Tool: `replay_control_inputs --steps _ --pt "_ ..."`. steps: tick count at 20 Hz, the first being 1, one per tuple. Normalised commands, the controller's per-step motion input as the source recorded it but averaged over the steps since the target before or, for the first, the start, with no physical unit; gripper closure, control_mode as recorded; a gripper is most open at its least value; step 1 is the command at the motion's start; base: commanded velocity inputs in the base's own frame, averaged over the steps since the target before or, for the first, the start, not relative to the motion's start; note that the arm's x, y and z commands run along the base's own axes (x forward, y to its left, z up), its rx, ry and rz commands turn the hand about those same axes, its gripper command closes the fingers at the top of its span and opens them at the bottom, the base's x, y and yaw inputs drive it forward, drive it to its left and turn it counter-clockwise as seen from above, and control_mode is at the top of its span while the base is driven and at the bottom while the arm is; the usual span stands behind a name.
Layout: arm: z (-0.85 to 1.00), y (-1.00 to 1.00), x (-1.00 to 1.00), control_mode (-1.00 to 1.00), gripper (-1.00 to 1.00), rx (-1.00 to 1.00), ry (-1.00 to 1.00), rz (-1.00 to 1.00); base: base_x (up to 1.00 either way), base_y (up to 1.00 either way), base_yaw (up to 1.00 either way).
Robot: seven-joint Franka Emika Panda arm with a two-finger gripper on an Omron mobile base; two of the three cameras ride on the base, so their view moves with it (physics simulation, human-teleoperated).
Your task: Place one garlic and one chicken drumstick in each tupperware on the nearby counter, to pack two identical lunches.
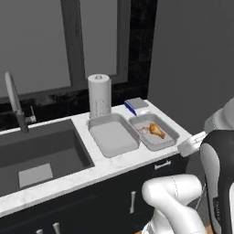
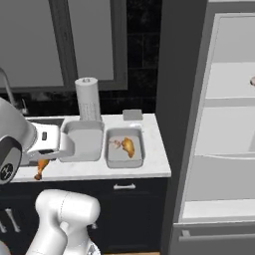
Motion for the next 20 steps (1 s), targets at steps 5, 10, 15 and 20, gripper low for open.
replay_control_inputs --steps 5,10,15,20 --pt "0.00 0.00 0.00 1.00 1.00 0.00 0.00 0.00 0.68 0.15 0.00" --pt "-0.19 0.20 0.49 -1.00 1.00 0.00 0.10 0.00 0.26 0.10 0.00" --pt "-0.57 0.57 1.00 -1.00 1.00 0.00 0.08 0.00 0.00 0.00 0.00" --pt "-0.72 0.51 1.00 -1.00 1.00 0.00 0.01 0.00 0.00 0.00 0.00"
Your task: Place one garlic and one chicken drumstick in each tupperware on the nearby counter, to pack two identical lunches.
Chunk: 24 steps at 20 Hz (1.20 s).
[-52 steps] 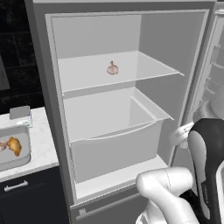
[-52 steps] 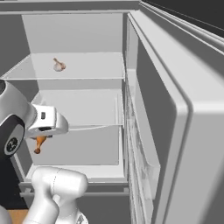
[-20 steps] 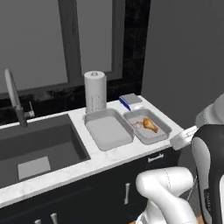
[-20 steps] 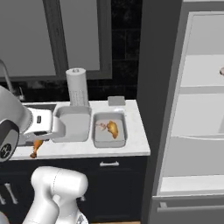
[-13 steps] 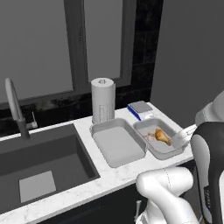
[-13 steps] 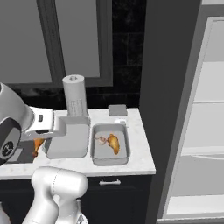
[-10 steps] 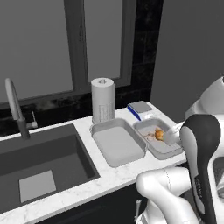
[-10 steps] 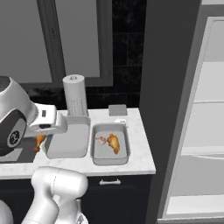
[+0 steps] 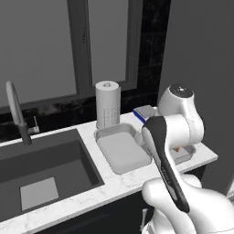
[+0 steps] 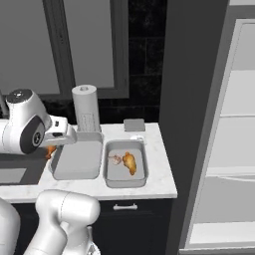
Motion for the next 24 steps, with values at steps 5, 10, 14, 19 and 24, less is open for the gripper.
replay_control_inputs --steps 5,10,14,19,24 --pt "-0.69 0.05 1.00 -1.00 1.00 -0.01 0.04 0.00 0.00 0.00 0.00" --pt "0.00 0.00 0.92 -1.00 1.00 0.00 0.26 -0.02 0.00 0.00 0.00" --pt "0.25 0.00 0.24 -1.00 1.00 0.00 0.30 -0.01 0.00 0.00 0.00" --pt "-0.47 0.05 0.05 -1.00 1.00 -0.03 0.08 0.00 0.00 0.00 0.00" --pt "-0.94 0.15 0.62 -1.00 1.00 -0.03 -0.05 0.00 0.00 0.00 0.00"
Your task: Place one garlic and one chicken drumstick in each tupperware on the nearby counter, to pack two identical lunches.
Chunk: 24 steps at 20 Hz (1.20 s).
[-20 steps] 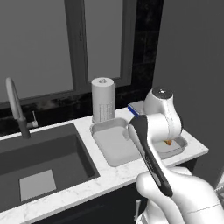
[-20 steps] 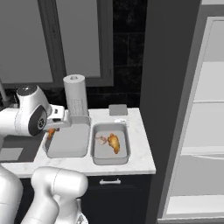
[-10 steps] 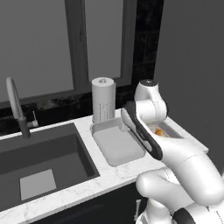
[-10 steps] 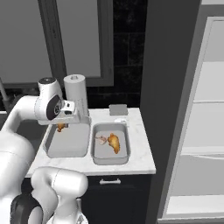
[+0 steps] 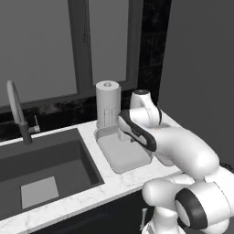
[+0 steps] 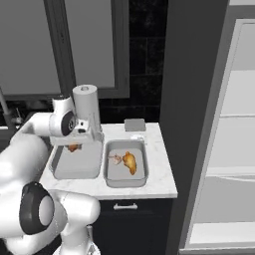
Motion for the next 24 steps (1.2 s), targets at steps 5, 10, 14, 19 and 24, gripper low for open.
replay_control_inputs --steps 5,10,14,19,24 --pt "-0.42 0.00 0.50 -1.00 1.00 0.00 -0.15 0.00 0.00 0.00 0.00" --pt "-0.04 0.00 0.43 -1.00 1.00 0.00 -0.02 0.00 0.00 0.00 0.00" --pt "-0.40 0.00 0.06 -1.00 1.00 0.00 -0.03 0.00 0.00 0.00 0.00" --pt "-0.66 0.00 0.02 -1.00 1.00 -0.02 -0.01 0.00 0.00 0.00 0.00" --pt "-0.29 0.00 0.00 -1.00 1.00 -0.01 0.00 0.00 0.00 0.00 0.00"
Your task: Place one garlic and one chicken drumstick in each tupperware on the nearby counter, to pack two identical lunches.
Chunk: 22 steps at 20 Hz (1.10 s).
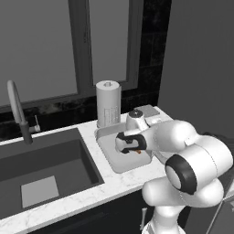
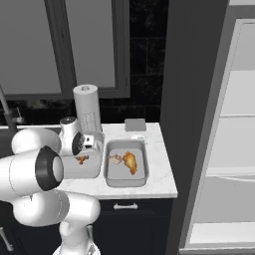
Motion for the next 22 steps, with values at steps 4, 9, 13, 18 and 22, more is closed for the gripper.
replay_control_inputs --steps 4,9,13,18,22 --pt "0.00 0.00 0.30 -1.00 1.00 0.00 0.00 0.00 0.00 0.00 0.00" --pt "0.00 0.00 0.65 -1.00 1.00 0.00 0.00 0.00 0.00 0.00 0.00" --pt "0.00 0.00 0.41 -1.00 -1.00 0.00 0.00 0.00 0.00 0.00 0.00" --pt "0.00 0.00 0.17 -1.00 -1.00 0.00 -0.04 0.00 0.00 0.00 0.00" --pt "0.18 -0.01 0.08 -1.00 -1.00 -0.01 -0.01 0.00 0.00 0.00 0.00"
